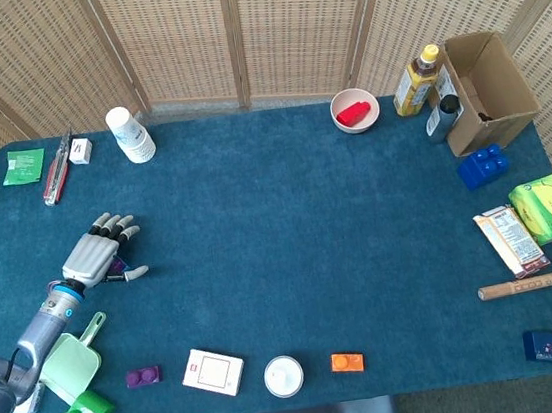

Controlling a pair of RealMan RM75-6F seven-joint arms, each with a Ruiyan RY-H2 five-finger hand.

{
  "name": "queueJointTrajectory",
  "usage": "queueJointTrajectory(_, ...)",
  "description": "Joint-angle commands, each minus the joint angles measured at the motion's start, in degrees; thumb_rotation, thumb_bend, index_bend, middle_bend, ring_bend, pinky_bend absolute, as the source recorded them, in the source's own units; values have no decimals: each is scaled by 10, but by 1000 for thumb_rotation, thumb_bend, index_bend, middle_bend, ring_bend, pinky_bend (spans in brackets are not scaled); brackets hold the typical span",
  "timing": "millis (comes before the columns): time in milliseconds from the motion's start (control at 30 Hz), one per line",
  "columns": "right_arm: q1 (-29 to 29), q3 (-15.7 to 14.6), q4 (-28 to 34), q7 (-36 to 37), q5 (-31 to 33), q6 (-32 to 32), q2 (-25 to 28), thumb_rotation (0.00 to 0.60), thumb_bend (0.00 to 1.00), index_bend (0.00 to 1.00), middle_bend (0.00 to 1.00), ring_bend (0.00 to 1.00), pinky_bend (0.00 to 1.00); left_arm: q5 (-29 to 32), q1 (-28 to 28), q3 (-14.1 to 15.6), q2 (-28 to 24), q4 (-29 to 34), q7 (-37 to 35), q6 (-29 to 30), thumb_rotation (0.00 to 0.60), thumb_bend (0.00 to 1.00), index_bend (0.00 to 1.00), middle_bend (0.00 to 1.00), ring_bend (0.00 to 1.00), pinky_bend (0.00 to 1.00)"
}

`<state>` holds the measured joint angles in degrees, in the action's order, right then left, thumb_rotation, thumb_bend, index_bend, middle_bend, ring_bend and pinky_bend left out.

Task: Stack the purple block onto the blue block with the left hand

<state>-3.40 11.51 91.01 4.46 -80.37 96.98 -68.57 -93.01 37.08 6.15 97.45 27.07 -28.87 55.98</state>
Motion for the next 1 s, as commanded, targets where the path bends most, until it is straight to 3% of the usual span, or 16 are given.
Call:
queueJointTrajectory(33,0,0,0,0,0,1,0,600,282,353,140,0,0,0,0,0,1,-2,-1,-1,0,180,140,6,0,0)
queueJointTrajectory(733,-2,0,4,5,-1,2,2,600,281,353,140,0,0,1,-5,1,4,-12,-11,-1,0,180,138,6,0,0)
queueJointTrajectory(1000,-1,0,4,5,-4,1,1,600,282,353,140,0,0,11,3,-25,-28,33,-27,49,0,181,131,11,0,0)
